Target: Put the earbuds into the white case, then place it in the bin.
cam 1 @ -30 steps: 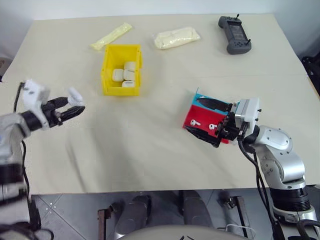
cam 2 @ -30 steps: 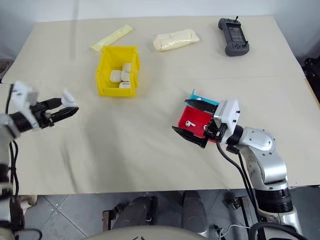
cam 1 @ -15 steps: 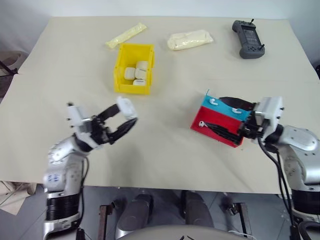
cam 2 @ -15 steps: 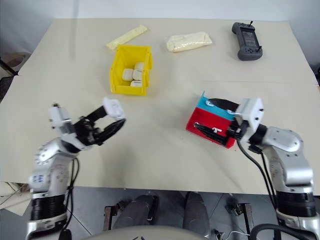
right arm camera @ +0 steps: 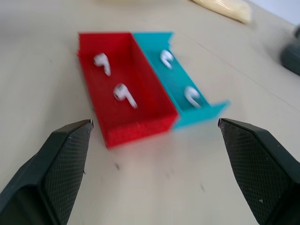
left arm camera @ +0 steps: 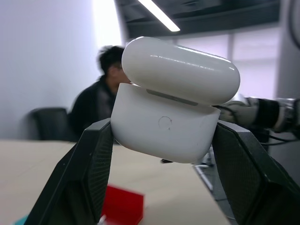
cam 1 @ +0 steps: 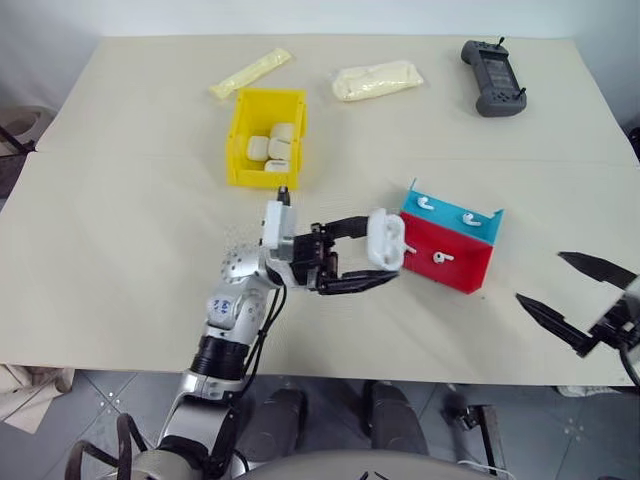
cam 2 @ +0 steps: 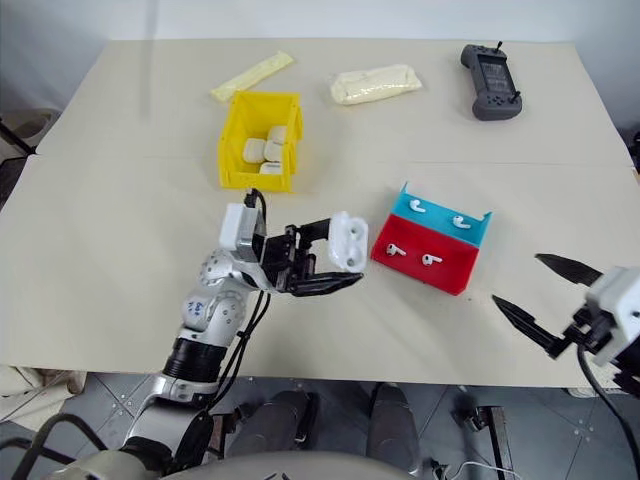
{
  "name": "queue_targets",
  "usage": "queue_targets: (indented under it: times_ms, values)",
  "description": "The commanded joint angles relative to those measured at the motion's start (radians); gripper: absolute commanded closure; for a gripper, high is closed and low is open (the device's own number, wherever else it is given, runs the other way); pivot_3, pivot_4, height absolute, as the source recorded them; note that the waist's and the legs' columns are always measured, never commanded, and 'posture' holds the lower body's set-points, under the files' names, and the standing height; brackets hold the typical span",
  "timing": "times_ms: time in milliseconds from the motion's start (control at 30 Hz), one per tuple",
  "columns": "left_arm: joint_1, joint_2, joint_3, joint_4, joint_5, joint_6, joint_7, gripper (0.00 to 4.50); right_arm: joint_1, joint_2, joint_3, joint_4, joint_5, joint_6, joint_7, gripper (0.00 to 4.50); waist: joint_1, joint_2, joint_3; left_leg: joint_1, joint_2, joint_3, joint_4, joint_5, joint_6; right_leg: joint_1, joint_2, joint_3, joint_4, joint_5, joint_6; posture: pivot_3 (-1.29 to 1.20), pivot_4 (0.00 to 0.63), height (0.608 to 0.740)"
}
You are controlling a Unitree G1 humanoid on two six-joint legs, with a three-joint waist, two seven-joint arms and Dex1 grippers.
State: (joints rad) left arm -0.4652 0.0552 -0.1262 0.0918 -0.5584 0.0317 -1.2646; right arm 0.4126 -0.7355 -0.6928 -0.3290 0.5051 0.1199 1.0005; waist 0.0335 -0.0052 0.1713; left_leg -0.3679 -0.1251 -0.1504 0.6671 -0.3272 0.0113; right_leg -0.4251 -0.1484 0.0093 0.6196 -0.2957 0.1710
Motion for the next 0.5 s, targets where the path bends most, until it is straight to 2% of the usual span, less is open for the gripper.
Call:
queue_targets:
  times_ms: [33, 133, 233, 333, 500]
  values:
    - [-0.007, -0.021, -0.005, 0.001, -0.026, -0.025, -0.024, 1.66, 0.023, -0.002, -0.033, 0.009, -0.013, -0.054, 0.022, 0.0, -0.002, 0.0, 0.0, 0.0, 0.0, 0.0, 0.0, 0.0, 0.0, 0.0, 0.0, 0.0, 0.0, 0.0, 0.0, 0.0, 0.15, 0.74]
    - [-0.009, -0.026, 0.0, -0.002, -0.026, -0.028, -0.019, 1.66, -0.009, -0.039, 0.013, -0.015, -0.008, -0.006, 0.012, 0.0, -0.007, 0.0, 0.0, 0.0, 0.0, 0.0, 0.0, 0.0, 0.0, 0.0, 0.0, 0.0, 0.0, 0.0, 0.0, 0.0, 0.15, 0.74]
    - [-0.003, -0.011, 0.01, -0.013, -0.03, -0.024, -0.018, 1.66, -0.095, -0.127, 0.095, -0.043, -0.016, 0.088, 0.001, 0.0, -0.009, 0.0, 0.0, 0.0, 0.0, 0.0, 0.0, 0.0, 0.0, 0.0, 0.0, 0.001, 0.0, 0.0, 0.0, 0.0, 0.15, 0.74]
    - [0.012, 0.02, 0.02, -0.03, -0.021, -0.02, -0.01, 1.66, -0.276, -0.286, 0.253, -0.071, -0.013, 0.349, -0.057, 0.0, -0.011, 0.001, 0.0, 0.0, 0.0, 0.0, 0.001, 0.0, 0.0, -0.001, 0.0, 0.0, 0.0, 0.0, 0.0, 0.0, 0.15, 0.74]
    - [0.025, 0.046, 0.033, -0.052, -0.022, 0.0, 0.032, 1.66, -0.563, -0.431, 0.518, -0.095, 0.007, 0.579, -0.003, 0.0, 0.005, 0.0, 0.0, -0.003, 0.001, -0.003, 0.0, 0.0, -0.001, -0.002, 0.0, -0.002, -0.001, 0.0, 0.0, 0.0, 0.15, 0.74]
